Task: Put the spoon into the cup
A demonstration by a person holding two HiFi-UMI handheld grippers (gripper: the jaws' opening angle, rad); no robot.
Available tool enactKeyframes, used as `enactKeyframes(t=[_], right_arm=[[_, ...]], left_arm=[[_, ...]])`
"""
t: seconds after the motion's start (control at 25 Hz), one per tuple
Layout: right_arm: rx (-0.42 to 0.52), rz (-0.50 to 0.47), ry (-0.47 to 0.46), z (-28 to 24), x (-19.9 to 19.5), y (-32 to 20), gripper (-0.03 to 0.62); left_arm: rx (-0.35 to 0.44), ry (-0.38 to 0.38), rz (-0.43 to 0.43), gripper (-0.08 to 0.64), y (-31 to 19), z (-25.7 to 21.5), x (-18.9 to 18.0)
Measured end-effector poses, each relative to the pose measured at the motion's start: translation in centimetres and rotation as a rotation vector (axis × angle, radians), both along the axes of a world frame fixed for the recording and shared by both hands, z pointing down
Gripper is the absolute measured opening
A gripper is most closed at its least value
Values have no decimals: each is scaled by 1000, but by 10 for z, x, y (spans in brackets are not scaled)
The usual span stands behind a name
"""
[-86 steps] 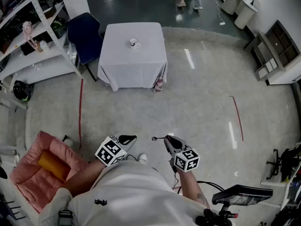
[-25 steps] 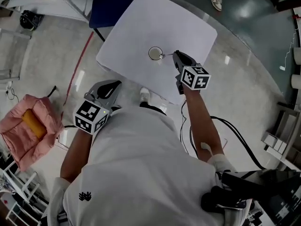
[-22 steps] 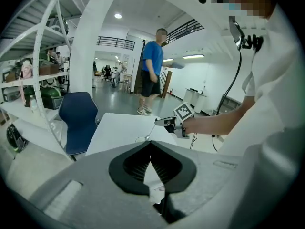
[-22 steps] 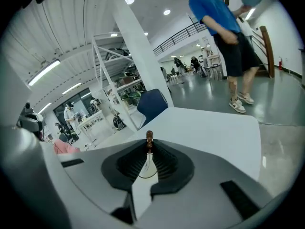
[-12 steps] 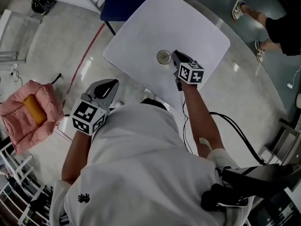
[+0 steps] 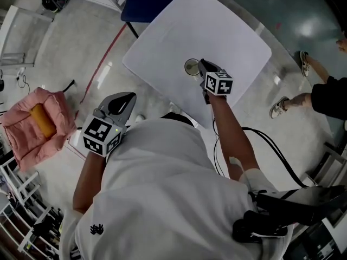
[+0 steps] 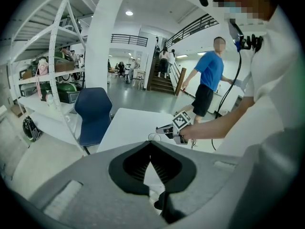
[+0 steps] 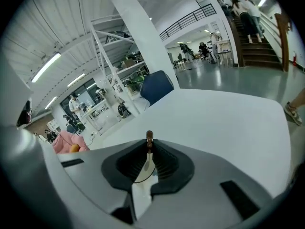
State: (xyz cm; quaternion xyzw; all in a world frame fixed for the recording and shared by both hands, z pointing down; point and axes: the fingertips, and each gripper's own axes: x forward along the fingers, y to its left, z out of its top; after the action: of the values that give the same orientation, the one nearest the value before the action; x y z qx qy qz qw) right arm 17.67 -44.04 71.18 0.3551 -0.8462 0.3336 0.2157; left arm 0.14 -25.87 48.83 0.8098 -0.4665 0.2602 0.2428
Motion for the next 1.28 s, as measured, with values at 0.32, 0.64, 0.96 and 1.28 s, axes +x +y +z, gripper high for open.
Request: enactKeyframes(t=[0.32, 0.64, 0.96, 1.28], right_arm=[[-8, -16, 7, 13, -4, -3, 44], [4, -19, 20, 10, 2, -6, 48], [3, -11, 25, 12, 0, -1, 163], [2, 48, 89, 3, 2, 23, 259]], left_arm=[[-15, -9, -3, 9, -4, 3, -1], [-15, -10, 0, 9, -2, -3, -2], [-4, -4, 2, 9, 7, -3, -12], [17, 32, 48, 9, 27, -3, -34]])
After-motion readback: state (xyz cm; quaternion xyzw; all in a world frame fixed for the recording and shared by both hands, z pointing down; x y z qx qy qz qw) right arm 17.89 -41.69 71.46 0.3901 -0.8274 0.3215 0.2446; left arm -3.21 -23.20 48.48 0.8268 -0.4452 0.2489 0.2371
